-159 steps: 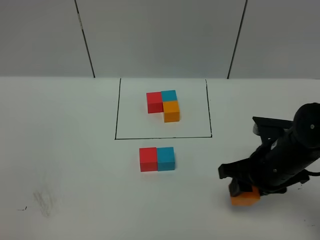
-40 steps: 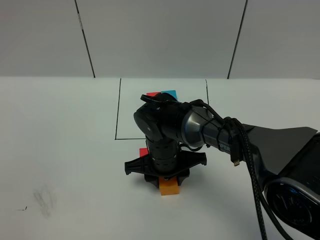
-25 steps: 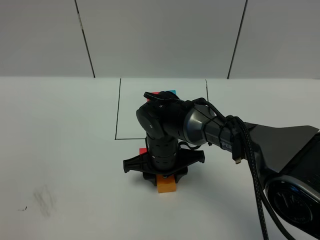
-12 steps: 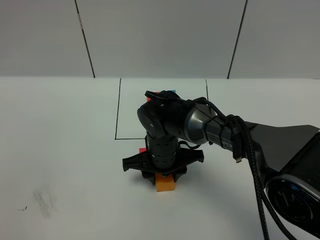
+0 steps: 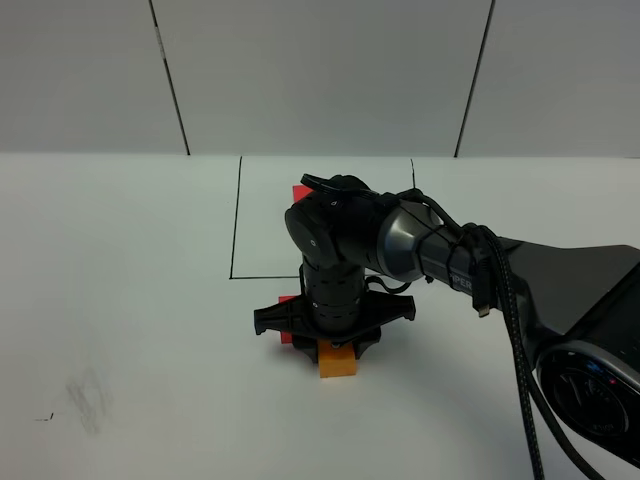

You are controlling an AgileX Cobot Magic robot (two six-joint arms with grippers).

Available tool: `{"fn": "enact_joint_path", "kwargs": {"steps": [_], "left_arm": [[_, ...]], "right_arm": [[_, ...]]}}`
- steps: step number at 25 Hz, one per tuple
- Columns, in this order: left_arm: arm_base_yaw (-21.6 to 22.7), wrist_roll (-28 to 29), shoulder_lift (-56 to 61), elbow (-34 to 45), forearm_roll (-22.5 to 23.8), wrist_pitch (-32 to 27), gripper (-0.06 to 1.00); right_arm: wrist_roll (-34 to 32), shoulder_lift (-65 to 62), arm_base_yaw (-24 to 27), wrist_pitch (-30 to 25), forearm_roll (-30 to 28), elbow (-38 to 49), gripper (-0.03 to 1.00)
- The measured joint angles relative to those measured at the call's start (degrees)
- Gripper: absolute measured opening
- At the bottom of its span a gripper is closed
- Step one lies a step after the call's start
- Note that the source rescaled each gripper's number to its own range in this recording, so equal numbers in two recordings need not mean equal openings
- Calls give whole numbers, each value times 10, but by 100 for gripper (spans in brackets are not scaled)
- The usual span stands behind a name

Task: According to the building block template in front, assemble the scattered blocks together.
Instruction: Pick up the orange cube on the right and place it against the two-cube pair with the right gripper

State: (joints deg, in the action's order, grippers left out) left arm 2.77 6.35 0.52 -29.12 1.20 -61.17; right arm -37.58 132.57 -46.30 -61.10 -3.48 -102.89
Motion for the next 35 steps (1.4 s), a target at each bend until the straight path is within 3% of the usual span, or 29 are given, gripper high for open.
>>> {"fn": "enact_joint_path", "kwargs": {"steps": [35], "left_arm": [[0, 0, 0, 0, 0, 0, 94]], "right_arm": [[1, 8, 4, 9, 4, -5, 10]]}}
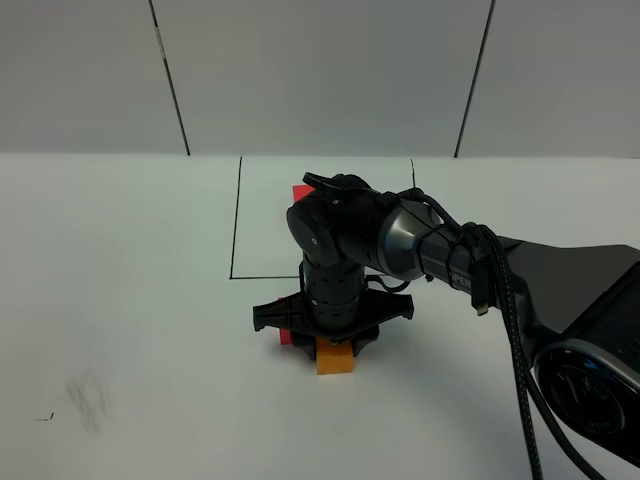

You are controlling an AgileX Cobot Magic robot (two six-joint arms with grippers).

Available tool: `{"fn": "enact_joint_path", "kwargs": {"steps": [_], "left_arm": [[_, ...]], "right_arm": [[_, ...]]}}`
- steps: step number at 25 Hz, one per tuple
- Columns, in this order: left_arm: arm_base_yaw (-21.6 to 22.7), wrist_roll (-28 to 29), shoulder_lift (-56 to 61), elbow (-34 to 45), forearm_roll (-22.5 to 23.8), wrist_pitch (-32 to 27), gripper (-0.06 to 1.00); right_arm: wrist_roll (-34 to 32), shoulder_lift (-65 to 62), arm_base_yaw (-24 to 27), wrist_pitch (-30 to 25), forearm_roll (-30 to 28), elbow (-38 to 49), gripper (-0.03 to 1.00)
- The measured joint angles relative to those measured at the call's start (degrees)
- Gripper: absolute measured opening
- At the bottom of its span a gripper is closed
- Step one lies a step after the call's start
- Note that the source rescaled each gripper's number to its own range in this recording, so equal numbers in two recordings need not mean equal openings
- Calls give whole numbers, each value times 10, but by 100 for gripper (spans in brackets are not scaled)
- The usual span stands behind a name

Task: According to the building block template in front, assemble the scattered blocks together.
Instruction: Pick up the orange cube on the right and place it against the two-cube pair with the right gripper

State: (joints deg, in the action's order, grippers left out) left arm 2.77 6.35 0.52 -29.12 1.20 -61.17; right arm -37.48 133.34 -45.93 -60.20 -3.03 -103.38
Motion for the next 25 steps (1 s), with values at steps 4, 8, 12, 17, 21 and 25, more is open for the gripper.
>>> {"fn": "enact_joint_path", "kwargs": {"steps": [4, 8, 12, 17, 21, 25], "left_arm": [[0, 0, 0, 0, 0, 0, 94], [0, 0, 0, 0, 0, 0, 94], [0, 0, 0, 0, 0, 0, 94], [0, 0, 0, 0, 0, 0, 94], [0, 0, 0, 0, 0, 0, 94], [0, 0, 0, 0, 0, 0, 94]], "right_arm": [[3, 0, 0, 0, 0, 0, 10], [13, 1, 0, -3, 2, -3, 10], [28, 4, 2, -12, 6, -13, 10], [30, 6, 2, -16, 6, -16, 10], [30, 6, 2, -19, 6, -16, 10], [30, 6, 2, -21, 4, -16, 10]]}}
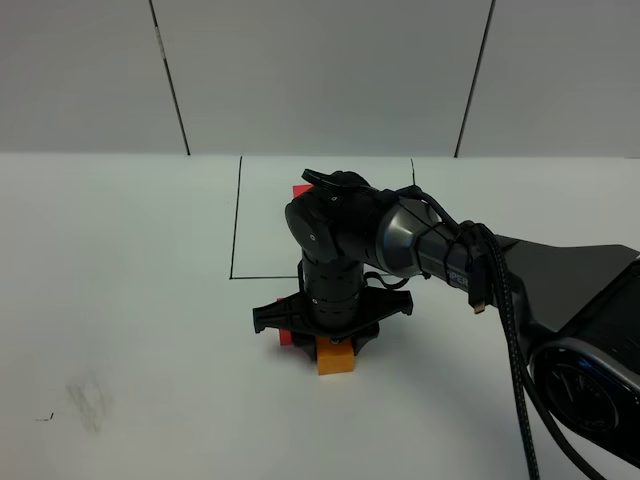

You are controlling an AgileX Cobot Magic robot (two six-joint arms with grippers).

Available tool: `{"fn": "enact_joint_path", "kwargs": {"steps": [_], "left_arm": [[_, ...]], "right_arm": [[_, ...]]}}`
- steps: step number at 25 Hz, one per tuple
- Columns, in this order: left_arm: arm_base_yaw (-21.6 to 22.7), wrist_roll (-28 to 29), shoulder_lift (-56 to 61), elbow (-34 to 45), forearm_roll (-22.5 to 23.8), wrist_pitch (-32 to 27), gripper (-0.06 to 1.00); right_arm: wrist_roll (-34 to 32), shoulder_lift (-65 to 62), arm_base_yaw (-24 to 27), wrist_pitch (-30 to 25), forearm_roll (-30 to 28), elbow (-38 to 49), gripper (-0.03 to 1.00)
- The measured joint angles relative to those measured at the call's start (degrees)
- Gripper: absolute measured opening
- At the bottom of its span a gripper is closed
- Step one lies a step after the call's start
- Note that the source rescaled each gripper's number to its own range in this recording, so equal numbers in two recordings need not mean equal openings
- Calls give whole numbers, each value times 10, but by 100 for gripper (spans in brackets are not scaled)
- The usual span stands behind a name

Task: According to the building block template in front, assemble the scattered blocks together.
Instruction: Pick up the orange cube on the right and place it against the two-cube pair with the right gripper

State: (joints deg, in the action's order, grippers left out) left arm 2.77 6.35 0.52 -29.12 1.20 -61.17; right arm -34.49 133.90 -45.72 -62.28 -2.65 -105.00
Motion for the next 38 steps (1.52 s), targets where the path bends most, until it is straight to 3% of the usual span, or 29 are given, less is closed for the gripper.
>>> {"fn": "enact_joint_path", "kwargs": {"steps": [29, 38], "left_arm": [[0, 0, 0, 0, 0, 0, 94], [0, 0, 0, 0, 0, 0, 94]], "right_arm": [[-4, 3, 0, -14, 1, -6, 10], [-2, 8, 0, -15, 4, -6, 26]]}}
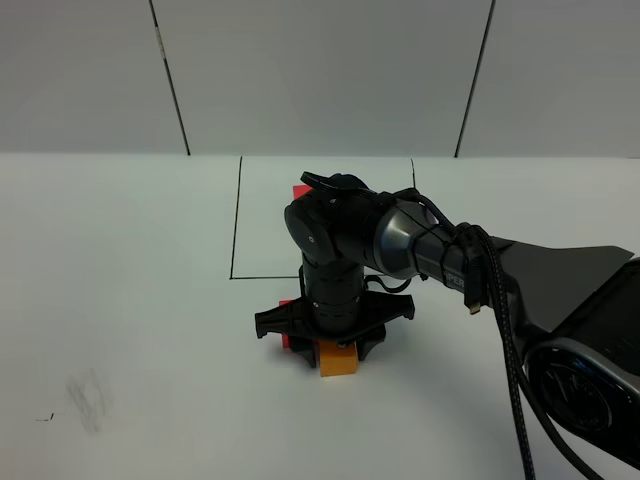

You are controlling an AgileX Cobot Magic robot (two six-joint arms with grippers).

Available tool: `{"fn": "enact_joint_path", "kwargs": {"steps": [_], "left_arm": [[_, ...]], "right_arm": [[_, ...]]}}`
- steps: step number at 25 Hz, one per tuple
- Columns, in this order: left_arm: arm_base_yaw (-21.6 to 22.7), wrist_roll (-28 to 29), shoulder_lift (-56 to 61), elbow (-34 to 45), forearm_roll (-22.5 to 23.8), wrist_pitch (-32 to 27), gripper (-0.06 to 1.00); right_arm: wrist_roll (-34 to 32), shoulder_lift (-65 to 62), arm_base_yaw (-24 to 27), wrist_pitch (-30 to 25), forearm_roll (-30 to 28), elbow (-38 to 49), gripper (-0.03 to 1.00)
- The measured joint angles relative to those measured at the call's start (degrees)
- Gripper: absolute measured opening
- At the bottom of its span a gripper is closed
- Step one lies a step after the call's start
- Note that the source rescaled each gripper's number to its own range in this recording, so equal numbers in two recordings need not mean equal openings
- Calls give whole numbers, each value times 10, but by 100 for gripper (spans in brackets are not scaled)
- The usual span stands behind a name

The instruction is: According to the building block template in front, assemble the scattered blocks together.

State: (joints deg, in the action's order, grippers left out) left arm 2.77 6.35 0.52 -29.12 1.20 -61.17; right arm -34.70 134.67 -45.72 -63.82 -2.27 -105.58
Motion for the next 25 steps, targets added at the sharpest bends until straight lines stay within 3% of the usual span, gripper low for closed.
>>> {"fn": "enact_joint_path", "kwargs": {"steps": [8, 18, 25], "left_arm": [[0, 0, 0, 0, 0, 0, 94], [0, 0, 0, 0, 0, 0, 94], [0, 0, 0, 0, 0, 0, 94]], "right_arm": [[3, 0, 0, -7, 2, -23, 45], [25, -4, 0, -46, 17, -50, 86], [30, -50, 0, -54, -7, -52, 90]]}}
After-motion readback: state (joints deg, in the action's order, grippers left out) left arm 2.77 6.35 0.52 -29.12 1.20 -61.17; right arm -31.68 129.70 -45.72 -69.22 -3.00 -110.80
